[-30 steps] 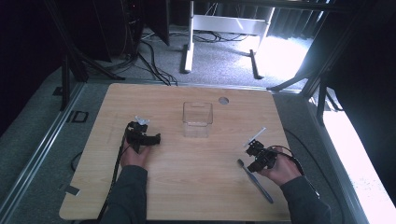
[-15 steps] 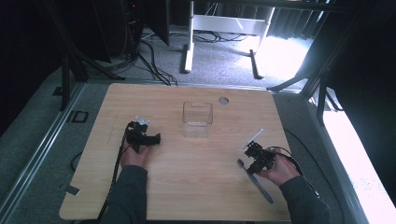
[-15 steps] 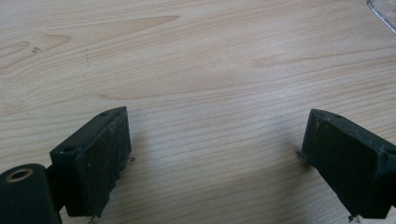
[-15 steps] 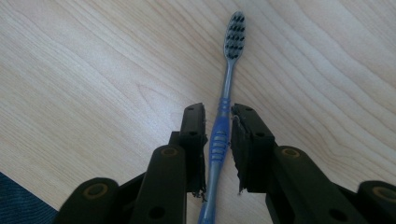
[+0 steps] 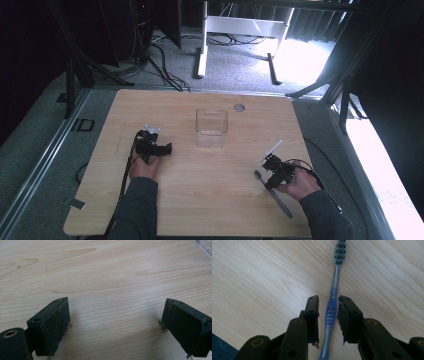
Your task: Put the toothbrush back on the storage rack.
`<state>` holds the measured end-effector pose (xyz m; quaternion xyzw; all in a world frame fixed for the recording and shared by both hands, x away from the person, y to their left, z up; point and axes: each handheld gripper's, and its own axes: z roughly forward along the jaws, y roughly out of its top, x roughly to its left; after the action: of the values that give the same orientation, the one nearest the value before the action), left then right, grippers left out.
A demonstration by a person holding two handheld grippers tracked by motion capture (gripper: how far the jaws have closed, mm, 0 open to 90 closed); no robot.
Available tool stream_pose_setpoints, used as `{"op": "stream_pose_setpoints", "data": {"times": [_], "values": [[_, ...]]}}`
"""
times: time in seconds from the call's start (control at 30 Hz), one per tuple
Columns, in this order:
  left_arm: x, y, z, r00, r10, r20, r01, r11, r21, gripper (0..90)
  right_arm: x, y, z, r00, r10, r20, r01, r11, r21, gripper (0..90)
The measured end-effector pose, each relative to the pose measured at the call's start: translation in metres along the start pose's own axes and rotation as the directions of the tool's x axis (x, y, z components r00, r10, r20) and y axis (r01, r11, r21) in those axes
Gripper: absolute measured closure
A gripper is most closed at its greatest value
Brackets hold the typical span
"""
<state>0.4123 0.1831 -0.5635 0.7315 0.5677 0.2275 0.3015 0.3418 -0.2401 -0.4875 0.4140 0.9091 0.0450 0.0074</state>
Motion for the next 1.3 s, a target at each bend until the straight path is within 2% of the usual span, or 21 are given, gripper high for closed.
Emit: {"op": "stream_pose_setpoints", "data": {"times": [0.83,1.3], "values": [[0.000,0.000,0.000,1.0000,0.000,0.000,0.000,1.0000,0.000,8.2,0.000,-0.003,0.016,0.9995,0.011,0.030,-0.012,0.999,0.042,73.8],[0.000,0.000,0.000,1.0000,0.000,0.000,0.000,1.0000,0.000,8.2,-0.001,-0.002,0.022,0.9995,0.009,0.032,-0.011,0.998,0.064,75.6]]}}
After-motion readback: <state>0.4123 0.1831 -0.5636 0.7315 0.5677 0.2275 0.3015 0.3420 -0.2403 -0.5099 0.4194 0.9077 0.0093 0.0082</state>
